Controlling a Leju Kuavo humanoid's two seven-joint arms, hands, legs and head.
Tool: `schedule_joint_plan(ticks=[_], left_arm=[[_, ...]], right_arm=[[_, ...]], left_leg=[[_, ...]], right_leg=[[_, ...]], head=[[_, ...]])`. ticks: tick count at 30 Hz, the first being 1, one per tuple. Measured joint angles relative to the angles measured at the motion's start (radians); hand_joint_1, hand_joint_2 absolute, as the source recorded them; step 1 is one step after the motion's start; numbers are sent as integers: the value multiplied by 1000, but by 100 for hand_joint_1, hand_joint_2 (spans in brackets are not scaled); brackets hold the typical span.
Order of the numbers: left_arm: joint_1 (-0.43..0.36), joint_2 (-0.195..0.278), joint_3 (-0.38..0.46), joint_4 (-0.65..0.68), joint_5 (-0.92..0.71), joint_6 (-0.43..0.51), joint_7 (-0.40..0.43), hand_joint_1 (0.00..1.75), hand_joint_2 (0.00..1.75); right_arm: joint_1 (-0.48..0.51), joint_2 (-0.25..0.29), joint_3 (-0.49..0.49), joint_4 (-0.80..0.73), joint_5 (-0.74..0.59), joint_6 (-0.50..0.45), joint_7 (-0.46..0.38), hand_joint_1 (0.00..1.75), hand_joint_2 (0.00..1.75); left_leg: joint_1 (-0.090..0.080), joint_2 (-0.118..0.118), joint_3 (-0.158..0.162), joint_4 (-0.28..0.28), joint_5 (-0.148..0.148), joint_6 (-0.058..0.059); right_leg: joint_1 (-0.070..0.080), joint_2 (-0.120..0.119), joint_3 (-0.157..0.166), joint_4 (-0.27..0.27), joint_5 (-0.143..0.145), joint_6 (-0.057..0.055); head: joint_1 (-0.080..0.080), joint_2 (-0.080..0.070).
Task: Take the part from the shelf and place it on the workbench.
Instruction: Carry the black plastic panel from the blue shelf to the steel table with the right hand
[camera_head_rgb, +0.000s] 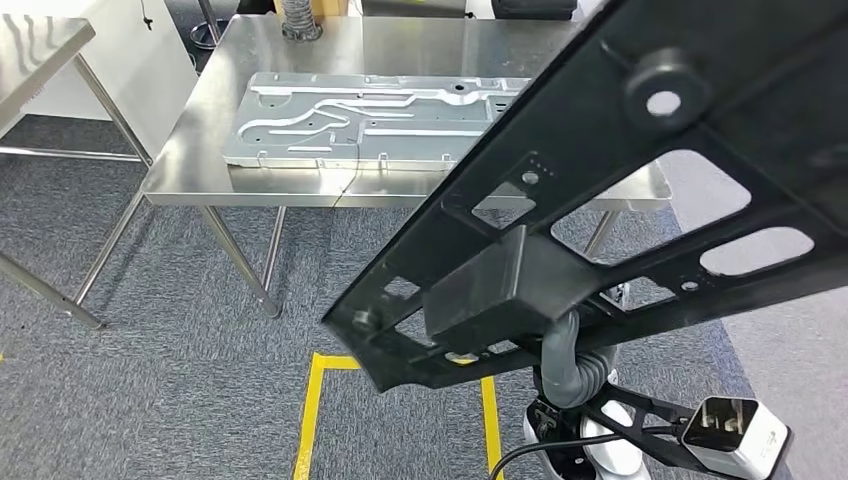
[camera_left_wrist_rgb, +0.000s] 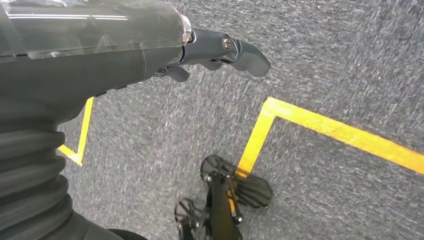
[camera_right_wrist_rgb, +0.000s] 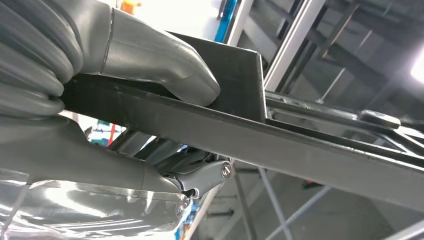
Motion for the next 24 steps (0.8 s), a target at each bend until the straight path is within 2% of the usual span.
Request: schedule_joint_plan(ticks=[1,2,3,4,5,6,7,9,10,11,12,14,15,16,17,18,19,21,22,24], left_arm=[[1,0,0,0,0,0,0,0,175],[1,1,1,0,1,0,1,0,175],[1,1,1,0,2,1,1,0,175],[1,0,1,0,2,2,2,0,175],[1,0,2,0,4,2,3,0,175],[0,0,2,0,5,3,4,0,175],[0,0,2,0,6,4,4,0,175],[-3,1,4,0,8,5,5,0,175],[-4,1,4,0,9,5,5,0,175],[-6,1,5,0,9,5,4,0,175],[-8,0,6,0,8,5,3,0,175],[-6,0,7,0,6,4,2,0,175],[-3,1,8,0,4,4,2,0,175],[-1,1,8,0,2,4,2,0,175],[0,1,8,0,-1,4,2,0,175],[1,1,8,0,-3,4,2,0,175],[3,1,8,0,-4,4,2,0,175],[6,2,9,0,-8,5,3,0,175],[7,2,9,0,-10,5,4,0,175],[7,3,10,0,-12,5,5,0,175]], right_arm=[[0,0,-1,0,-1,0,0,175,175],[0,0,-1,0,-2,2,0,175,175],[-1,0,-2,0,-4,5,0,175,175],[0,0,-2,0,-5,8,0,175,175],[-1,0,-3,0,-6,13,0,175,175],[-1,0,-3,0,-6,18,0,175,175],[-1,1,-4,0,-6,22,0,175,175],[-1,5,-4,0,-6,28,0,175,175],[-2,8,-4,0,-6,30,0,175,175],[-4,11,-5,0,-5,31,0,175,175],[-5,15,-5,0,-5,31,0,175,175],[-5,19,-5,0,-3,27,0,175,175],[-4,19,-6,0,-1,23,0,175,175],[-2,19,-7,0,0,19,0,175,175],[0,20,-8,0,0,16,0,175,175],[1,22,-10,0,0,15,0,175,175],[3,24,-13,0,-2,16,0,175,175],[8,29,-21,-2,-7,22,0,175,175],[10,32,-25,-4,-11,26,0,175,175],[13,37,-32,-11,-18,34,0,175,175]], left_leg=[[-1,-1,8,0,-7,0],[-3,-1,19,0,-15,-1],[-5,-2,30,0,-23,-2],[-7,-2,41,-1,-32,-5],[-7,-2,50,-1,-41,-10],[-7,-2,56,-4,-49,-15],[-8,-1,63,-2,-52,-22],[-6,1,77,8,-58,-33],[-6,2,75,31,-61,-38],[-4,2,59,68,-71,-43],[-2,2,27,121,-88,-46],[3,2,-60,240,-136,-53],[5,2,-96,273,-156,-56],[6,3,-119,275,-161,-59],[7,2,-126,245,-144,-62],[8,2,-121,189,-101,-64],[8,-1,-114,125,-35,-64],[5,-4,-103,43,54,-56],[2,-4,-102,29,71,-48],[2,2,-90,21,64,-33]], right_leg=[[0,0,-10,-12,14,-1],[0,0,-3,-59,49,-5],[2,0,17,-131,102,-12],[6,-1,37,-193,141,-19],[10,-1,52,-239,162,-26],[15,-2,61,-264,169,-32],[17,-1,65,-268,161,-38],[15,-1,88,-281,164,-51],[12,-1,101,-286,164,-57],[10,-3,113,-288,161,-61],[8,-4,122,-290,156,-63],[8,-3,135,-290,141,-65],[7,-1,144,-290,131,-64],[6,0,157,-290,121,-62],[4,3,172,-290,108,-59],[3,4,188,-290,96,-55],[2,6,202,-289,83,-51],[2,11,216,-293,64,-40],[3,14,218,-294,62,-33],[2,16,219,-287,66,-21]], head=[[0,0],[0,0],[0,0],[0,0],[0,0],[0,0],[0,0],[0,0],[0,0],[0,0],[0,0],[0,0],[0,0],[0,0],[0,0],[0,0],[0,0],[0,0],[0,0],[0,0]])
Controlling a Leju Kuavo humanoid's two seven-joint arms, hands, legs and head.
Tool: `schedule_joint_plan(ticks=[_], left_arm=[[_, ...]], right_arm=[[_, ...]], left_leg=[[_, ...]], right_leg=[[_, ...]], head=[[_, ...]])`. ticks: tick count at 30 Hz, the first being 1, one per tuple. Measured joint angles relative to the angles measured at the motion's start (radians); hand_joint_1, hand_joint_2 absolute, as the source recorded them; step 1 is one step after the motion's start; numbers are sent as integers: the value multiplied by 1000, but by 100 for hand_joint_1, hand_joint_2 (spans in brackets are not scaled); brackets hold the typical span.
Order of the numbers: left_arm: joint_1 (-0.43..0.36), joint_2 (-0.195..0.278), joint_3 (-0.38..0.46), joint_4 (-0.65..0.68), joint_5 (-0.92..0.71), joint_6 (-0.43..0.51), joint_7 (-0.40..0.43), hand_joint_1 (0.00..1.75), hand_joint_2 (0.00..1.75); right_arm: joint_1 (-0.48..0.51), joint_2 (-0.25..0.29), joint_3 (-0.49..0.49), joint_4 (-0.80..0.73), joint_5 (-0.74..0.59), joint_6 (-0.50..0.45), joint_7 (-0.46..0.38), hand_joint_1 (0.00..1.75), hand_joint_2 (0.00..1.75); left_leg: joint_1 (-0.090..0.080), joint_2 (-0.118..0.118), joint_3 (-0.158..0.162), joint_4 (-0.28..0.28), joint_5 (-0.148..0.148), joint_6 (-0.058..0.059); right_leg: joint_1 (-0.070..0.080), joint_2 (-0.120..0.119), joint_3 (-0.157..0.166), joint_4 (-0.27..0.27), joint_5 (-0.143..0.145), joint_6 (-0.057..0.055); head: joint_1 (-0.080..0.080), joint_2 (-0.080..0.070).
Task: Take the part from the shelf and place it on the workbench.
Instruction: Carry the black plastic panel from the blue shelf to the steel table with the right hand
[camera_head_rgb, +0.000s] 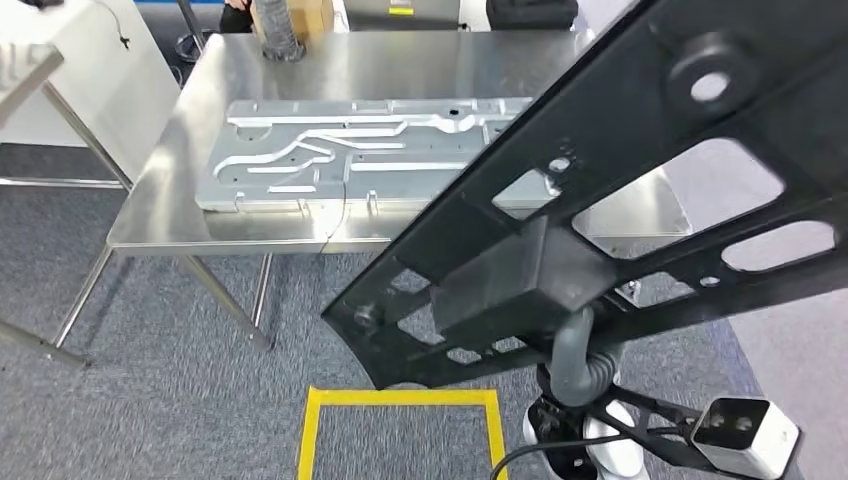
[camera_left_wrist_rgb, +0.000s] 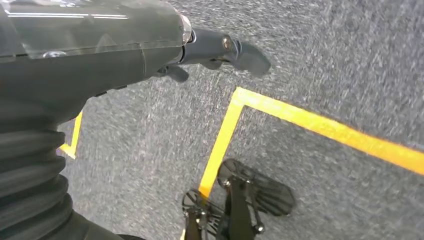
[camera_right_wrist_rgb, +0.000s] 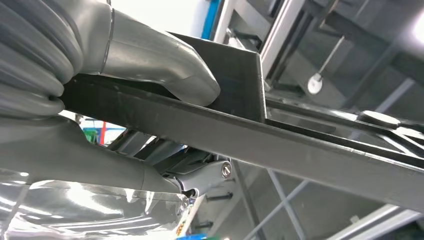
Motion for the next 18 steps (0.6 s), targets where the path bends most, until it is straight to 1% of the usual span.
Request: schedule_joint_plan(ticks=[1,2,3,4,5,6,7,8,9,10,11,12,13,14,15,16,17,18], left_arm=[[-1,0,0,0,-2,-1,0,0,175],[-2,0,0,0,-4,-2,-1,0,175],[-3,1,0,0,-6,-2,-2,0,175],[-4,1,0,0,-8,-3,-3,0,175],[-5,2,0,0,-9,-3,-4,0,175],[-6,2,0,0,-10,-4,-4,0,175],[-6,3,0,0,-10,-4,-5,0,175],[-6,3,0,0,-10,-5,-6,0,175],[-6,4,0,0,-10,-5,-6,0,175],[-6,4,0,0,-10,-5,-7,0,175],[-6,4,0,0,-11,-5,-8,0,175],[-8,4,1,0,-11,-5,-8,0,175],[-9,4,1,0,-12,-5,-8,0,175],[-11,4,2,0,-12,-5,-8,0,175],[-13,6,3,0,-13,-5,-9,0,175],[-14,6,4,0,-13,-5,-9,0,175],[-15,6,5,0,-13,-4,-9,0,175],[-16,6,6,0,-13,-4,-9,0,175]], right_arm=[[0,2,-4,-3,-1,3,0,175,175],[-1,3,-8,-5,-1,6,0,175,175],[-2,4,-11,-7,0,6,0,175,175],[-2,6,-13,-7,1,4,0,175,175],[-2,7,-15,-7,2,2,0,175,175],[-2,7,-16,-7,2,0,0,175,175],[-2,8,-18,-8,2,-1,0,175,175],[-1,8,-20,-8,3,-2,0,175,175],[-1,8,-21,-9,5,-2,0,175,175],[-1,8,-23,-9,8,-3,0,175,175],[-1,9,-25,-9,11,-3,0,175,175],[-1,10,-28,-10,13,-3,0,175,175],[0,13,-30,-12,15,-2,0,175,175],[0,15,-32,-14,16,-2,0,175,175],[0,18,-33,-17,16,-1,0,175,175],[-1,22,-35,-20,16,0,0,175,175],[-1,26,-35,-22,16,1,0,175,175],[-1,29,-36,-24,15,2,0,175,175]], left_leg=[[1,2,10,-7,-4,6],[2,4,22,-12,-9,12],[3,6,34,-18,-15,16],[2,8,45,-20,-23,20],[1,11,57,-22,-33,22],[0,13,70,-22,-44,23],[-1,15,86,-22,-56,23],[-2,16,103,-22,-68,23],[-4,17,122,-23,-81,22],[-5,17,137,-23,-94,20],[-6,18,151,-24,-107,17],[-7,19,160,-25,-118,12],[-7,20,168,-23,-125,6],[-7,20,175,-20,-127,-1],[-6,21,178,-13,-125,-7],[-5,19,174,8,-121,-11],[-4,18,157,42,-120,-15],[-2,16,129,92,-129,-19]], right_leg=[[0,-2,-10,26,7,5],[-1,-5,-35,70,10,8],[-1,-8,-73,131,2,12],[-2,-10,-118,198,-17,14],[-2,-10,-164,255,-48,16],[-2,-11,-199,288,-77,18],[-2,-12,-221,291,-91,18],[-2,-13,-227,264,-81,16],[-1,-15,-221,211,-45,12],[1,-20,-209,143,17,4],[5,-25,-199,87,73,-3],[9,-28,-191,48,115,-11],[13,-28,-186,26,139,-17],[16,-25,-181,22,137,-23],[16,-21,-171,16,134,-29],[13,-18,-159,9,131,-35],[11,-17,-147,4,126,-41],[9,-15,-134,1,120,-45]], head=[[0,0],[0,0],[0,0],[0,0],[0,0],[0,0],[0,0],[0,0],[0,0],[0,0],[0,0],[0,0],[1,0],[1,0],[1,0],[1,0],[1,0],[1,0]])
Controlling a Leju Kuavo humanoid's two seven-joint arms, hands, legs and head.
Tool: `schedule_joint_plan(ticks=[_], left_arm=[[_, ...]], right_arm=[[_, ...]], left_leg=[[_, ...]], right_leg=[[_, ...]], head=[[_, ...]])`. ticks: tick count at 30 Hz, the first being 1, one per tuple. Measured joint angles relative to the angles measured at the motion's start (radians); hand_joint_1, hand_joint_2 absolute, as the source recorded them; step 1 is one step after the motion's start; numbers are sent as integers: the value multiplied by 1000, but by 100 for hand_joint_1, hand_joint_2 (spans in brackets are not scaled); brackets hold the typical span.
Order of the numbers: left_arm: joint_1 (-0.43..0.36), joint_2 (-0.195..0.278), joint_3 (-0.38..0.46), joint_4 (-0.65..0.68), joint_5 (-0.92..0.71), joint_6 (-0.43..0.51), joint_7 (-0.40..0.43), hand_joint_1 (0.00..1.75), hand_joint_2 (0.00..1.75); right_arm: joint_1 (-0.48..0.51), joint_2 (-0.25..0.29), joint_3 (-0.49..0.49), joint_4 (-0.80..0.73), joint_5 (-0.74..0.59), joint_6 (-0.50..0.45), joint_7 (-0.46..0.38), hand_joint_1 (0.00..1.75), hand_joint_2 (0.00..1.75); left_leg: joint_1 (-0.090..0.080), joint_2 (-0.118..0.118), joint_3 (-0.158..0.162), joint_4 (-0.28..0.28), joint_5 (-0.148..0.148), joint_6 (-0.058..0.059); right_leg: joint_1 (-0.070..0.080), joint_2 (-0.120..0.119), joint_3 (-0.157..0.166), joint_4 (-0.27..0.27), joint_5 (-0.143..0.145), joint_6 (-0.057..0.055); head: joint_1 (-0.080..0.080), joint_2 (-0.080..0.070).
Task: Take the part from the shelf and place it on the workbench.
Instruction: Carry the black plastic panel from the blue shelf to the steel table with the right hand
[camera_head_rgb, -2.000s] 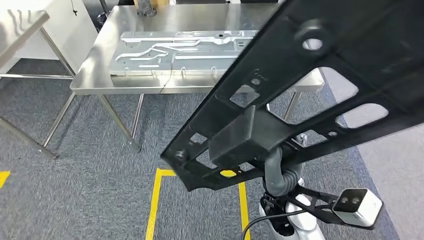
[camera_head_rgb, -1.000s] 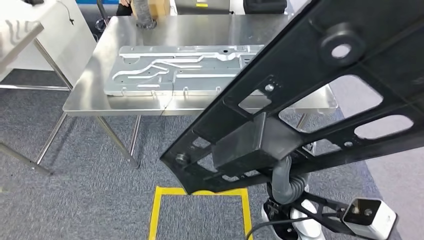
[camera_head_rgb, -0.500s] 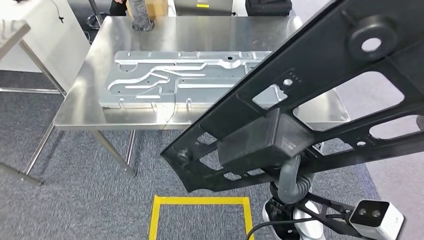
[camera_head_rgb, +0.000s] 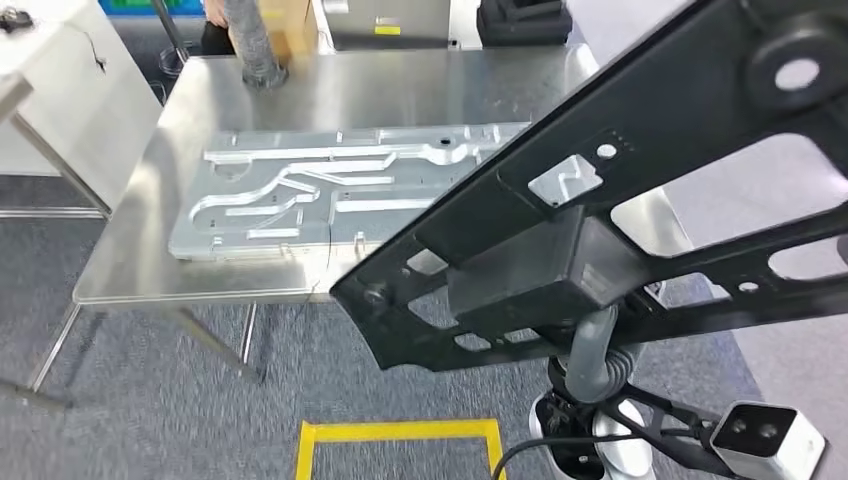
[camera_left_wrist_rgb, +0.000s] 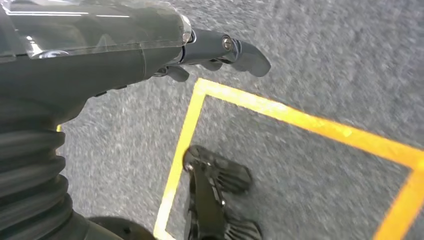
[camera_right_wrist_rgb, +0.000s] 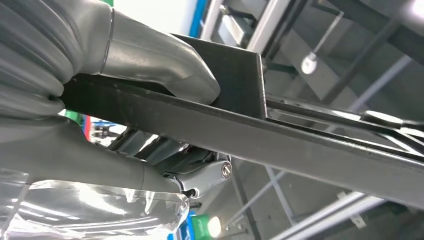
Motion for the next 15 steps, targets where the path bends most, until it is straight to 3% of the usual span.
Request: schedule_joint_plan(ticks=[3,4,5,6,8,10,13,15], left_arm=[[2,2,4,0,1,2,0,0,175],[3,3,6,0,1,2,0,0,175],[5,3,8,0,1,3,0,0,175],[5,4,9,0,1,3,0,0,175],[8,5,12,0,1,4,0,0,175],[10,6,14,0,1,5,0,0,175],[11,7,16,0,1,12,-1,0,175],[9,7,18,0,0,17,-1,0,175]], right_arm=[[3,5,-3,-2,-2,3,0,175,175],[4,6,-5,-2,-2,4,0,175,175],[5,6,-7,-2,-3,6,0,175,175],[6,7,-8,-2,-3,8,0,175,175],[7,9,-10,-2,-2,11,0,175,175],[10,12,-14,-5,7,5,0,175,175],[14,14,-16,-30,43,-50,1,175,175],[7,13,-17,-57,78,-128,0,175,175]], left_leg=[[5,-2,-119,163,-77,-13],[6,-2,-147,181,-94,-15],[7,-2,-161,169,-90,-16],[7,-2,-162,126,-61,-15],[6,-3,-145,-2,52,-11],[3,-4,-137,-76,127,-1],[1,-4,-135,-85,134,17],[3,-4,-124,-95,129,28]], right_leg=[[-1,7,31,-2,-27,-5],[-2,10,44,-2,-38,-4],[-3,13,59,-2,-50,-2],[-4,15,76,-2,-62,0],[-4,17,105,0,-87,7],[-3,20,116,3,-107,18],[-4,21,120,2,-124,37],[-7,13,100,51,-153,49]], head=[[0,0],[0,0],[0,0],[0,0],[0,0],[0,0],[0,0],[0,0]])
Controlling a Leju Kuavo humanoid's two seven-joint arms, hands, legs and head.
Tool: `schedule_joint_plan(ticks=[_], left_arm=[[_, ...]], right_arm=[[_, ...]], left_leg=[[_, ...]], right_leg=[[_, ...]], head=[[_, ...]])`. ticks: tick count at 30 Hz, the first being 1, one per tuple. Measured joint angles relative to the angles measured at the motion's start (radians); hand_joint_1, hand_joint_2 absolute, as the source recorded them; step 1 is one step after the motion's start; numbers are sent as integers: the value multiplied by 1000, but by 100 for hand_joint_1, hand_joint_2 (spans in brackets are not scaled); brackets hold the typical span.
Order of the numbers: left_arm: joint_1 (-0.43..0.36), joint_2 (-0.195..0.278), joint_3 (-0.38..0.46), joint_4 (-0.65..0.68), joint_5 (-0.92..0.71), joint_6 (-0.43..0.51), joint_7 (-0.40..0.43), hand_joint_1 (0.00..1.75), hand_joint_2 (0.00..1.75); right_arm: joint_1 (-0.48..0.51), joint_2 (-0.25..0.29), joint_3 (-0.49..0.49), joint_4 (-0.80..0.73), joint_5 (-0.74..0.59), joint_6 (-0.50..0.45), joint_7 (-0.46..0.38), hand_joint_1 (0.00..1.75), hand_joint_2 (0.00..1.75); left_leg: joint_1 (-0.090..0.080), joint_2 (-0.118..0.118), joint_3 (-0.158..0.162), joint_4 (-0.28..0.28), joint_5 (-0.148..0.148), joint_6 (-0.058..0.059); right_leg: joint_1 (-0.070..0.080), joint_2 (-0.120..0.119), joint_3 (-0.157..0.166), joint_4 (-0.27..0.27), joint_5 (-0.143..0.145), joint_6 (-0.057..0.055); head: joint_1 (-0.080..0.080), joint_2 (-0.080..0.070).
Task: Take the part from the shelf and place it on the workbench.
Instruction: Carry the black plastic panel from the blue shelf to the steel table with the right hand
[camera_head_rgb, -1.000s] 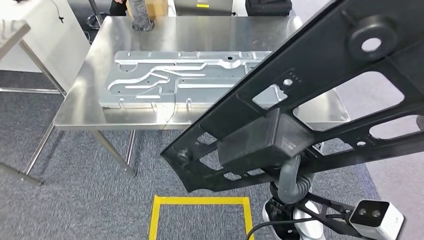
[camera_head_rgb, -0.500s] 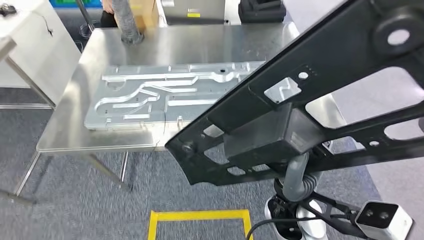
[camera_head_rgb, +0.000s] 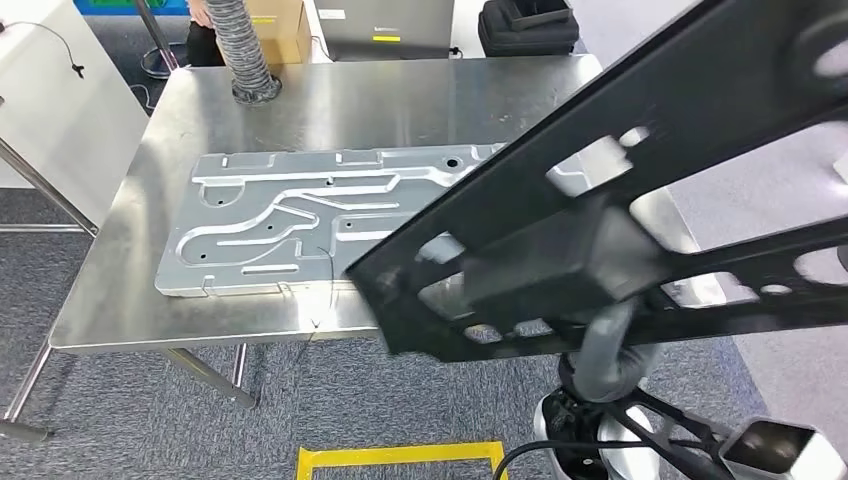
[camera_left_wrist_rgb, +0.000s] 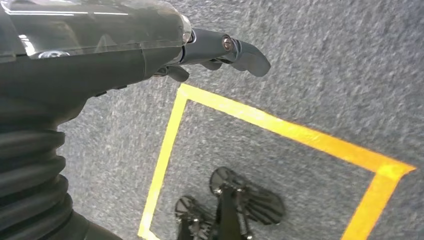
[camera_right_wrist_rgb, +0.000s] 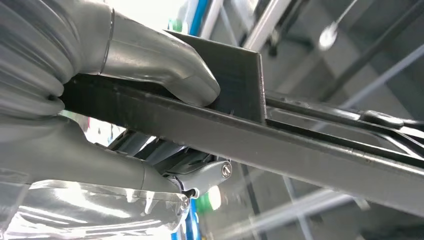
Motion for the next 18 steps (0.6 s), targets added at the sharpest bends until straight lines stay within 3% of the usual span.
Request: schedule_joint_plan(ticks=[3,4,5,6,8,9,10,14,16,18], left_arm=[[-2,1,4,0,-3,2,1,0,175],[-3,1,6,0,-4,3,2,0,175],[-4,1,9,0,-5,3,2,0,175],[-4,1,12,0,-6,2,2,0,175],[-6,1,17,0,-10,-2,3,0,175],[-8,1,18,0,-12,-6,2,0,175],[-10,1,19,0,-15,-12,1,0,175],[-17,2,22,0,-24,-33,-7,0,175],[-18,3,23,0,-29,-39,-10,0,175],[-18,5,24,0,-33,-42,-12,0,175]], right_arm=[[-34,-22,-4,-21,64,-156,0,175,175],[-49,-35,-9,-21,85,-203,0,175,175],[-68,-48,-18,-17,110,-246,0,175,175],[-94,-61,-30,-6,146,-289,6,175,175],[-174,-87,-62,40,276,-385,49,175,175],[-223,-100,-78,77,364,-430,87,175,175],[-274,-114,-93,124,462,-469,133,175,175],[-499,-175,-116,401,825,-510,319,175,175],[-604,-190,-104,565,980,-494,379,175,175],[-701,-194,-68,742,1121,-488,418,175,175]], left_leg=[[0,1,16,-4,-15,9],[-1,1,23,-4,-21,9],[-1,1,30,-4,-27,9],[-1,1,39,-4,-32,8],[-3,1,56,-4,-43,5],[-5,1,59,-3,-47,2],[-7,2,59,-3,-48,-2],[-7,4,51,7,-56,-20],[-5,0,16,85,-98,-28],[-3,-1,-56,221,-153,-35]], right_leg=[[-4,-7,-123,201,-66,11],[-5,-7,-159,244,-64,13],[-5,-7,-177,249,-39,14],[-5,-8,-176,212,5,13],[-2,-11,-138,75,105,4],[0,-13,-120,18,133,-2],[4,-13,-111,-16,146,-9],[1,-10,-106,-43,150,-30],[-4,-12,-99,-52,155,-38],[-3,-11,-98,-53,154,-42]], head=[[0,0],[0,0],[0,0],[0,0],[0,0],[0,0],[0,0],[0,0],[0,0],[0,0]])
